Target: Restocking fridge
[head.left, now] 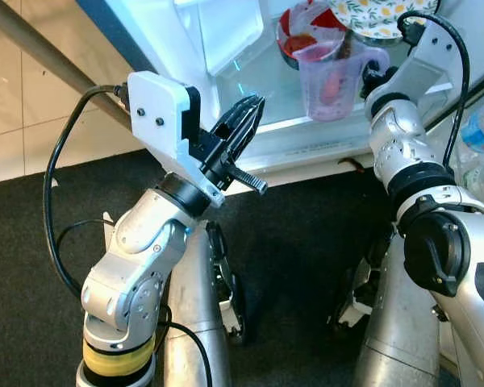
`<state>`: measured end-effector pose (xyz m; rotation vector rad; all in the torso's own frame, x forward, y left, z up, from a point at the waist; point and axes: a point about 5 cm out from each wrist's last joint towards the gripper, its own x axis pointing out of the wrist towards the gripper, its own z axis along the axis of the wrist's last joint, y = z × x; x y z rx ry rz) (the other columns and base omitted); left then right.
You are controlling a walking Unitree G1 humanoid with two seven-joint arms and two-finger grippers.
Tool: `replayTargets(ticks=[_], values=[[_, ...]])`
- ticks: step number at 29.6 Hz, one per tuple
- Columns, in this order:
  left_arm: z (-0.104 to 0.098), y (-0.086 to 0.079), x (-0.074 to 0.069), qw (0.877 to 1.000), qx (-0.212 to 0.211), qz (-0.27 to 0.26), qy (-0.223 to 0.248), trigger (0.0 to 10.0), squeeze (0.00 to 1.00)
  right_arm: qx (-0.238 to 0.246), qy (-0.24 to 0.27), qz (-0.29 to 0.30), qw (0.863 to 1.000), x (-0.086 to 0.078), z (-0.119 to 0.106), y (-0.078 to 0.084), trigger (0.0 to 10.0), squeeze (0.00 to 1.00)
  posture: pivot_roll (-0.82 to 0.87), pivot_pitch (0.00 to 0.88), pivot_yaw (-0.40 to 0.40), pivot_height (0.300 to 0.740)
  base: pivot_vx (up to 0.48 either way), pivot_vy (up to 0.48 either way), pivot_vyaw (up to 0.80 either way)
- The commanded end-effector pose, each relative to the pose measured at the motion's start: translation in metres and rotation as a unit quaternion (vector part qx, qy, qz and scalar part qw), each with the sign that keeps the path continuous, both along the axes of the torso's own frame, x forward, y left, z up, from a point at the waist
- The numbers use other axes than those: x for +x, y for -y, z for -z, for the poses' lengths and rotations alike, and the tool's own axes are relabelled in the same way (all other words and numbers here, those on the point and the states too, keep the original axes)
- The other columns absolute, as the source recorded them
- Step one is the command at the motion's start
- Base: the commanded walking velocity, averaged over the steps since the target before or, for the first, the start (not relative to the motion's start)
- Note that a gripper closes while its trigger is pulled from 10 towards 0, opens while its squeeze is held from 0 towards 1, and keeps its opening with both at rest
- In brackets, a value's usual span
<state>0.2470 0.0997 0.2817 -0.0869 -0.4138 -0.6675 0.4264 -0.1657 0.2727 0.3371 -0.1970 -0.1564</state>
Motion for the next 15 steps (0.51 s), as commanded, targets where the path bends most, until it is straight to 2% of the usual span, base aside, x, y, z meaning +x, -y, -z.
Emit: replayTargets(ticks=[1, 4, 7, 15], values=[[0.001, -0.0014, -0.0046, 1.0, 0.001, 0.003, 0.001, 10.0, 0.0, 0.012, -0.02, -0.007, 1.0, -0.0001, 0.0117, -0.0046, 10.0, 1.0, 0.43, 0.742, 0.14, 0.365, 0.0, 0.0, 0.0], [0.0026, -0.0019, -0.0007, 1.0, 0.0, 0.003, -0.003, 10.0, 0.0, 0.01, -0.023, -0.009, 1.0, -0.0007, 0.0163, -0.0045, 10.0, 1.0, 0.42, 0.742, 0.139, 0.365, 0.0, 0.0, 0.0], [0.0052, 0.0024, -0.0042, 1.0, -0.002, 0.007, -0.007, 10.0, 0.0, 0.005, -0.024, -0.007, 1.0, -0.0011, 0.0178, -0.002, 10.0, 1.0, 0.41, 0.739, 0.137, 0.365, 0.0, 0.0, 0.0], [0.0058, 0.0052, -0.0045, 1.0, -0.005, 0.012, -0.007, 10.0, 0.0, -0.032, -0.012, 0.002, 0.999, -0.0012, 0.011, 0.0023, 10.0, 1.0, 0.39, 0.727, 0.132, 0.365, 0.0, 0.0, 0.0]])
